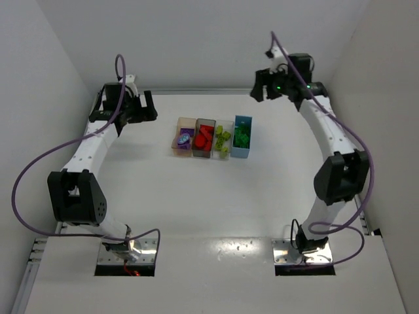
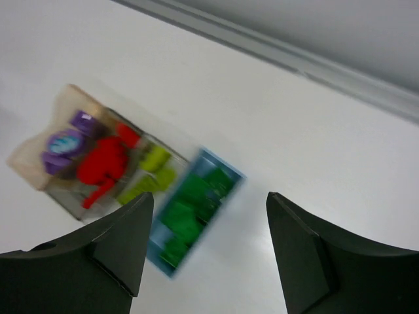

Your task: Sort the legos into containers by color

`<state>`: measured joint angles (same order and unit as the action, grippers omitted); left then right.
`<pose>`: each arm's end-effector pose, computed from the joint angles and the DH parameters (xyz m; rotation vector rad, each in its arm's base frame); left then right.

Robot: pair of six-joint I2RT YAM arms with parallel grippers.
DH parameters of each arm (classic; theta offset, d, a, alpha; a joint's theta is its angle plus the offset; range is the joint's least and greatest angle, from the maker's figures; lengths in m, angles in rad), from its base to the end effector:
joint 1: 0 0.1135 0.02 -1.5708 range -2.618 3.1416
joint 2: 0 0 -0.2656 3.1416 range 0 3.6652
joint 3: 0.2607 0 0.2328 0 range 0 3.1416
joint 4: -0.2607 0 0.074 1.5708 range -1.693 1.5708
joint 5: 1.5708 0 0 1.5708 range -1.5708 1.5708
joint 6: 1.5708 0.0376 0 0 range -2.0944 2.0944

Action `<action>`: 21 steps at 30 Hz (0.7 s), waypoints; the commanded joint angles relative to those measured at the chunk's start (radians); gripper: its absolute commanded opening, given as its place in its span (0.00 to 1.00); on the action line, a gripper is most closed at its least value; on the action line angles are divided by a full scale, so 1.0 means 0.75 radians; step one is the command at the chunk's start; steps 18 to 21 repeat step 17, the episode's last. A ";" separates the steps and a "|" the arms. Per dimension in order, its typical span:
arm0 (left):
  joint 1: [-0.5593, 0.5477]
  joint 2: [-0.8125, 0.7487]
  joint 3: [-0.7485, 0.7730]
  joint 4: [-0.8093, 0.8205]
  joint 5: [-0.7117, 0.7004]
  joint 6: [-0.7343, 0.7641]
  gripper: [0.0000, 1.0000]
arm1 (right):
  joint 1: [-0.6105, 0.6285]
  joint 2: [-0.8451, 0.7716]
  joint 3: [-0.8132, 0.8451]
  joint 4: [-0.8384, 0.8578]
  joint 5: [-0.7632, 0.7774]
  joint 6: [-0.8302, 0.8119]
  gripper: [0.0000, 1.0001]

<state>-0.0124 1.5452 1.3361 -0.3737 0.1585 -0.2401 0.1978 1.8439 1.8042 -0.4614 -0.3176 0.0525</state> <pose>0.3384 -0.0101 0.3299 -0.1536 2.1568 -0.3167 0.4046 0.0931 0.3676 -0.3462 2.0507 0.4821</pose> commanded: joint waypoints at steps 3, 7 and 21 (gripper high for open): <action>0.006 -0.027 -0.028 -0.007 -0.076 0.066 0.99 | -0.265 -0.108 -0.286 -0.033 -0.012 -0.090 0.70; 0.031 -0.074 -0.127 0.007 -0.105 0.083 0.99 | -0.362 -0.212 -0.558 0.030 -0.037 -0.180 0.70; 0.170 -0.105 -0.231 0.022 -0.089 0.107 0.99 | -0.493 -0.258 -0.739 0.151 -0.080 -0.183 0.70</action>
